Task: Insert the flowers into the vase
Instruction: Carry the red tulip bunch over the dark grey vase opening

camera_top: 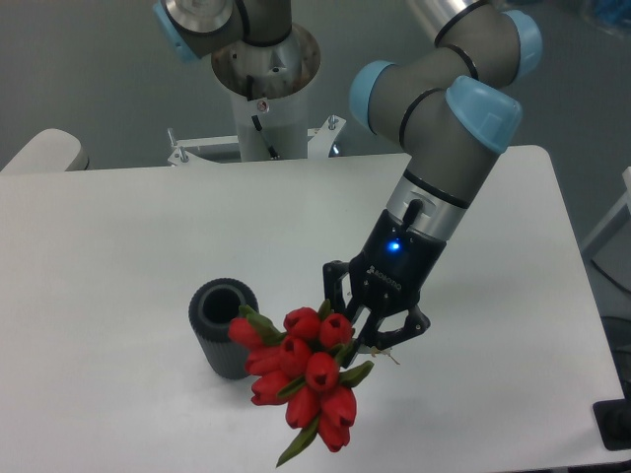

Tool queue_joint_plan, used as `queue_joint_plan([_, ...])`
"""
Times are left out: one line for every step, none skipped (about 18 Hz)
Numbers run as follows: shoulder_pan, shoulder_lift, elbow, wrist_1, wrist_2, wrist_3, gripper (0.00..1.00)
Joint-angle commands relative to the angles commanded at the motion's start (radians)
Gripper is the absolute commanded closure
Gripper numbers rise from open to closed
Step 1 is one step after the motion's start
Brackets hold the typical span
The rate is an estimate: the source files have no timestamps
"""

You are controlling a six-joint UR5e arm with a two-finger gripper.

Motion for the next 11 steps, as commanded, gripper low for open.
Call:
queue_joint_plan([-0.002, 0.0, -0.005, 0.002, 0.0, 0.002, 0.89])
queue_joint_plan([-0.003, 0.0, -0.009, 0.002, 0.0, 0.002, 0.89])
queue_joint_plan([-0.003, 0.002, -0.009, 0.002, 0.0, 0.0, 0.89])
queue_joint_plan([-0.003, 0.002, -0.008, 0.0, -0.002, 0.0, 0.89])
queue_joint_plan([-0.003, 0.002, -0.008, 0.0, -0.003, -0.006, 0.89])
queue_joint_plan([-0.002, 0.002, -0.005, 0.002, -0.012, -0.017, 0.89])
queue_joint_plan([0.001, 0.002, -0.003, 0.006, -0.029, -0.021, 0.89])
queue_joint_plan([0.005, 0.002, -0.003, 0.018, -0.049, -0.025, 0.89])
queue_joint_plan([0.011, 0.002, -0.003, 0.029, -0.064, -0.034, 0.89])
queue_joint_plan([0.015, 0.0, -0.005, 0.041, -0.077, -0.044, 0.89])
queue_joint_plan([0.017, 0.002, -0.005, 0.049, -0.092, -0.054, 0.89])
